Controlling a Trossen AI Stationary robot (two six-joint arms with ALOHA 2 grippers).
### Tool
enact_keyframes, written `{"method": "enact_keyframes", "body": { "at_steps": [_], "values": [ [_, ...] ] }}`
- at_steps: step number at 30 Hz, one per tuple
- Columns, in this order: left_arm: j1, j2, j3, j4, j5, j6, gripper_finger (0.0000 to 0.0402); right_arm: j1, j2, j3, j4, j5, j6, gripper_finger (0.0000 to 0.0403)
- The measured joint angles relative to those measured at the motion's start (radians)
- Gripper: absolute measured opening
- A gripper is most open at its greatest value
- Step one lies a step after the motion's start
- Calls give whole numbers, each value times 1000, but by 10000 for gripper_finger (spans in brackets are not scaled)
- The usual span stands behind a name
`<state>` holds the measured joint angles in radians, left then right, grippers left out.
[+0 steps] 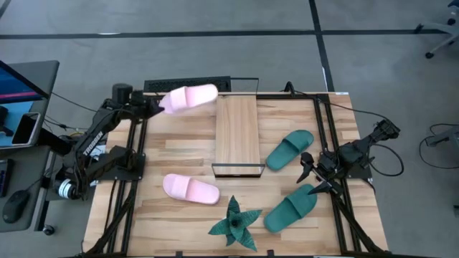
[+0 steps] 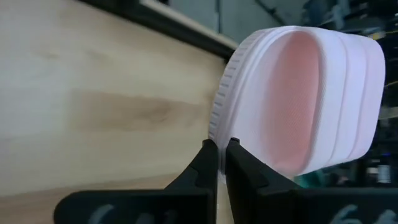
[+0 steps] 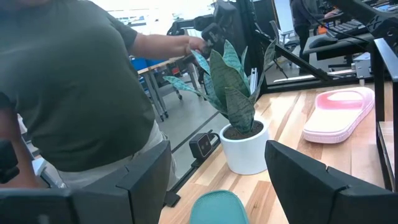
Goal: Pick and place slides into the shelf
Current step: Put the top pink slipper on the shelf
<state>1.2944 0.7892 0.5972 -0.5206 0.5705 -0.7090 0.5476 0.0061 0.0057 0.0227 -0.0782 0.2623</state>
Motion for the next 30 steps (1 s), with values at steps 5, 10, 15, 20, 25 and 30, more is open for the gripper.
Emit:
{"method": "enact_keyframes", "body": {
  "at_steps": [5,10,15,20,25,30],
  "values": [
    [-50,11,0,104,12,-90,0,0,0,0,0,0,0,254],
    [-134,49,0,188,-18,-140,0,0,0,0,0,0,0,254],
    [-208,113,0,257,-51,-171,0,0,0,0,0,0,0,254],
    [-271,215,48,305,-69,-182,0,0,0,0,0,0,0,254],
    [-319,335,155,305,-74,-135,0,0,0,0,0,0,0,254],
    [-355,442,252,305,-69,-98,0,0,0,0,0,0,0,254]
  ]
}}
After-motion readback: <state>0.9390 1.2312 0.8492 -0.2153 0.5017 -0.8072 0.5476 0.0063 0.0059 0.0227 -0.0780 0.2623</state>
